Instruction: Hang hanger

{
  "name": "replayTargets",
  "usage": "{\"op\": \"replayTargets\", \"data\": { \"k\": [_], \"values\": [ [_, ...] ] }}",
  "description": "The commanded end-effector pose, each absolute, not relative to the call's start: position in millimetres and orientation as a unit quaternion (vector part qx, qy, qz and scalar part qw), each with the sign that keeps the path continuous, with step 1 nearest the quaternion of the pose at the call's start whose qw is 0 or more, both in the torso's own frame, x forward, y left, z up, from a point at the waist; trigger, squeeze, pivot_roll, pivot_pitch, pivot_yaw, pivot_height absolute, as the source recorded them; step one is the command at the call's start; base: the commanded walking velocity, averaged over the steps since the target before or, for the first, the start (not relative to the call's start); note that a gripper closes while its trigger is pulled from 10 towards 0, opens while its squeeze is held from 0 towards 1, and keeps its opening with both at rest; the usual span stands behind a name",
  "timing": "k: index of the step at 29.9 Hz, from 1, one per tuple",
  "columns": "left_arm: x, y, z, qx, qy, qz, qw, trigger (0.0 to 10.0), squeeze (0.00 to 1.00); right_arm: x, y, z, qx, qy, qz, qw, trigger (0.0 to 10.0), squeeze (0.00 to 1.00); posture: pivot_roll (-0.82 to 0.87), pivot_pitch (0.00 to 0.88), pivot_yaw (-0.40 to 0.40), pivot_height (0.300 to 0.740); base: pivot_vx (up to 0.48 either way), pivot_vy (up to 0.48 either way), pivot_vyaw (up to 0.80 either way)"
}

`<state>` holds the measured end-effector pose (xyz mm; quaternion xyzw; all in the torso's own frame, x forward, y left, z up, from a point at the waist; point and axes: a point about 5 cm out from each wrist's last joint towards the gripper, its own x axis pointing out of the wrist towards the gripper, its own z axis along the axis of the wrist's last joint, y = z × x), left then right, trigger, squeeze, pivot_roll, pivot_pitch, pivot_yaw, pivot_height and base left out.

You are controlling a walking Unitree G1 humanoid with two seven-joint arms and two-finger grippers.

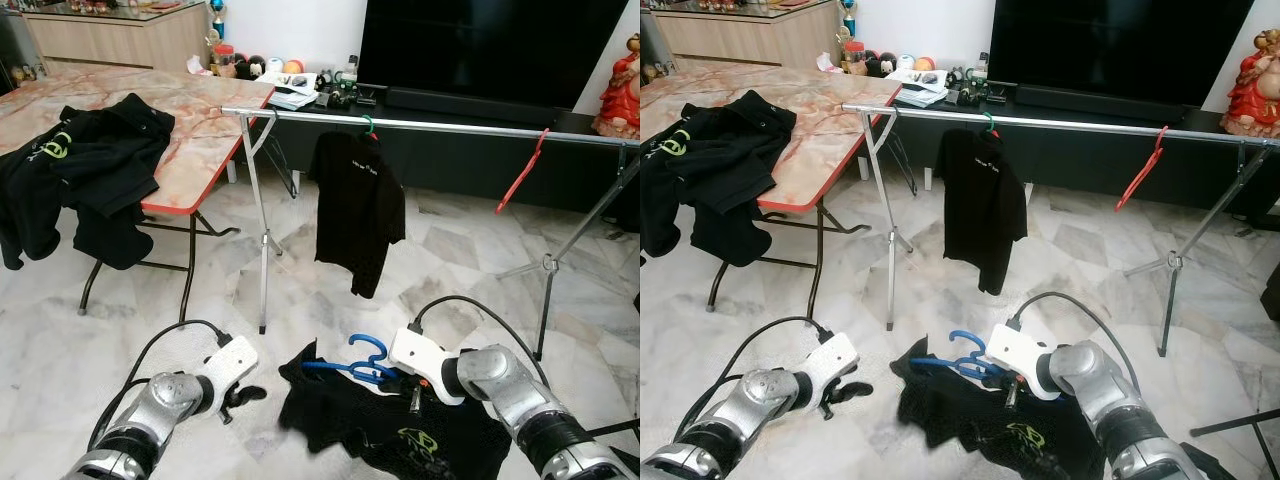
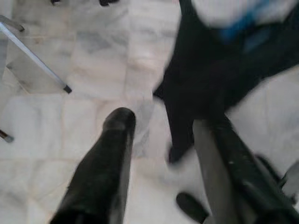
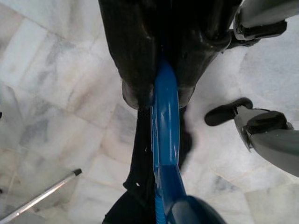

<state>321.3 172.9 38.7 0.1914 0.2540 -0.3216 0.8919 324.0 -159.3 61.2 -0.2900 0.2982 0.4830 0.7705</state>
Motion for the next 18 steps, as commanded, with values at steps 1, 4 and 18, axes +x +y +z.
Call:
{"op": "replayTargets", "data": {
  "k": [1, 4, 18],
  "values": [
    [328, 170, 47, 0.153, 0.247, -0.316, 0.903, 10.0, 1.0, 325, -154, 64, -0.298, 0.283, 0.483, 0.773, 10.0, 0.0, 0.07, 0.013, -0.056, 0.74, 0.0, 0.0, 0.0],
    [332, 165, 51, 0.127, 0.243, -0.31, 0.91, 10.0, 1.0, 324, -149, 61, -0.299, 0.281, 0.485, 0.772, 10.0, 0.0, 0.07, 0.014, -0.056, 0.74, 0.0, 0.0, 0.0],
    [342, 165, 50, 0.044, 0.303, -0.185, 0.934, 10.0, 0.0, 317, -133, 49, -0.317, 0.277, 0.497, 0.759, 10.0, 0.0, 0.08, 0.015, -0.056, 0.74, 0.0, 0.0, 0.0]
  ]
}}
